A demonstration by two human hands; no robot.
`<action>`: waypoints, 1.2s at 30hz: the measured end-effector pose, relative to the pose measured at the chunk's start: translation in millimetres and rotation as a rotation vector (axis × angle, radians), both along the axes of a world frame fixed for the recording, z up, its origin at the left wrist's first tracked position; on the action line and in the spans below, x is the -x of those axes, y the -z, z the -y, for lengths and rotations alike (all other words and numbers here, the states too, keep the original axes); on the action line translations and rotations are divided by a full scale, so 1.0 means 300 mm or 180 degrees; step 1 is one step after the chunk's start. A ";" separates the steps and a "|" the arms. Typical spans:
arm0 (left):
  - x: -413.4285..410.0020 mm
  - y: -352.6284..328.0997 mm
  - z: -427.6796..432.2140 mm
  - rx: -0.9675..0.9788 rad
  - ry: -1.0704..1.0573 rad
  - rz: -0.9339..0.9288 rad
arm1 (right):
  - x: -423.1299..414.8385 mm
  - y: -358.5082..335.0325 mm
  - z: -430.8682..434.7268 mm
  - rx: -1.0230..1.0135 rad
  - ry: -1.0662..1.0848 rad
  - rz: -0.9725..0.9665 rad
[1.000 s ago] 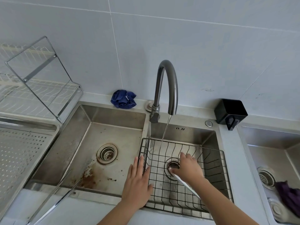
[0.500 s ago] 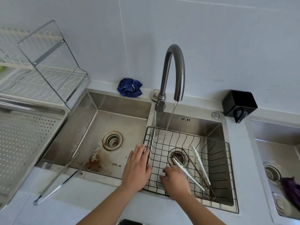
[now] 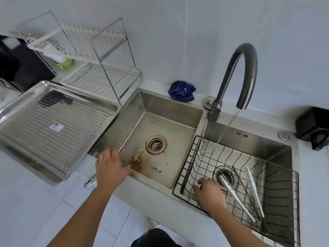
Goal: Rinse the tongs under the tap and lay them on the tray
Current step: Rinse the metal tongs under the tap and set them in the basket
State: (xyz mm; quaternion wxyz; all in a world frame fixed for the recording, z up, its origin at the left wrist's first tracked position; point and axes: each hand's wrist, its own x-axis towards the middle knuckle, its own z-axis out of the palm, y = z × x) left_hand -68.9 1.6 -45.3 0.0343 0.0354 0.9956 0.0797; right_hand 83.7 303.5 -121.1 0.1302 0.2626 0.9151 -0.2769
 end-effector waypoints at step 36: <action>-0.150 -0.102 -0.308 -0.4050 -0.0645 0.2184 | -0.012 -0.033 -0.015 0.0415 0.0275 0.0066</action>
